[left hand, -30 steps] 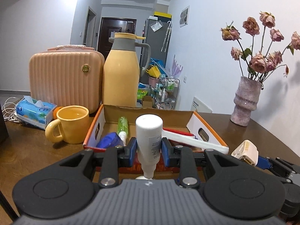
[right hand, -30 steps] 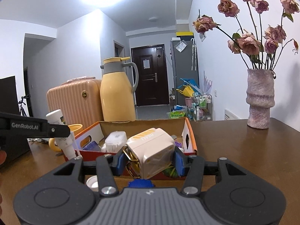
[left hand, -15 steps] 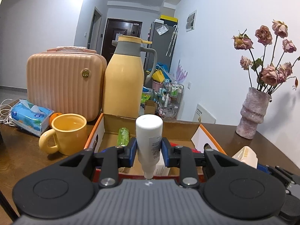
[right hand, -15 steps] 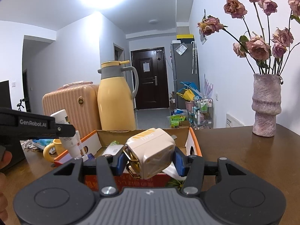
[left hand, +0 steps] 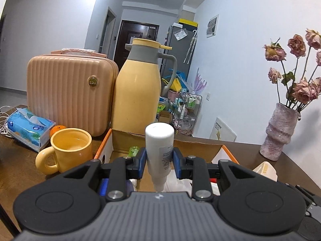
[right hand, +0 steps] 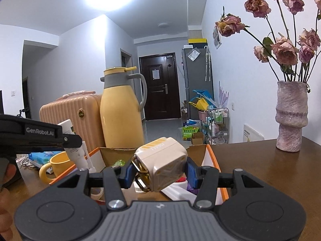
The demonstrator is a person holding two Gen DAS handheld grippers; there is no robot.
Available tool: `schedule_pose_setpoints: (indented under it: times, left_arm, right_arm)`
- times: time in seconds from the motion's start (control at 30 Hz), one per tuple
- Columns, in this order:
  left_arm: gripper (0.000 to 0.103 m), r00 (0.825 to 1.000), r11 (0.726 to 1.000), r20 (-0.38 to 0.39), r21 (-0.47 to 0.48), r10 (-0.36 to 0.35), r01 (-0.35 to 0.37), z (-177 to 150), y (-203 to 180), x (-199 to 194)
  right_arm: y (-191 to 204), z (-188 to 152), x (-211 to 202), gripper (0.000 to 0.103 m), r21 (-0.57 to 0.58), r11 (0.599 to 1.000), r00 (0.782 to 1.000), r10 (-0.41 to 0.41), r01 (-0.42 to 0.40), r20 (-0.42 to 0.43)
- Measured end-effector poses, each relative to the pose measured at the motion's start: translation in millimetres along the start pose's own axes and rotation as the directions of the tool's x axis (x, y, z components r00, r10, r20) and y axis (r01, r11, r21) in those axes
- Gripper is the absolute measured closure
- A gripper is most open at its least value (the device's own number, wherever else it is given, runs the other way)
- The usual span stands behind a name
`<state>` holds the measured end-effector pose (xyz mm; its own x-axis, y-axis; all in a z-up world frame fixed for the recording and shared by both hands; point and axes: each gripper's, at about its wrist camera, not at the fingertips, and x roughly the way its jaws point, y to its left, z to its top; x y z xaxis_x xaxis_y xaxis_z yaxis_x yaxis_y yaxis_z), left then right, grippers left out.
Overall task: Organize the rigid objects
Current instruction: 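Carry the tube with the left gripper while the right gripper carries the plug adapter to the box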
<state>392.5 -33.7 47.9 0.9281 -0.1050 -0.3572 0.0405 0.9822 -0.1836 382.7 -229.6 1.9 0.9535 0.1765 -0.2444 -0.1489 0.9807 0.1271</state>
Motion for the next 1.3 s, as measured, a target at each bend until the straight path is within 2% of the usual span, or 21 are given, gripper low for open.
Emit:
schedule_pose_setpoints:
  times: [0.63,1.3]
  left_arm:
    - [0.075,1.000,1.000,-0.003,-0.012,0.027,-0.027,15.0,7.2,46.6]
    - [0.075,0.996,0.997,-0.043,0.022,0.081,-0.081,16.8,17.7,96.0]
  right_arm:
    - [6.0,5.7,49.9,0.053,-0.023,1.000,1.000,0.010,-0.010,-0.016]
    - [0.9,4.4,98.0,0.053,-0.044,0.999,0.997,-0.008,0.004,-0.082]
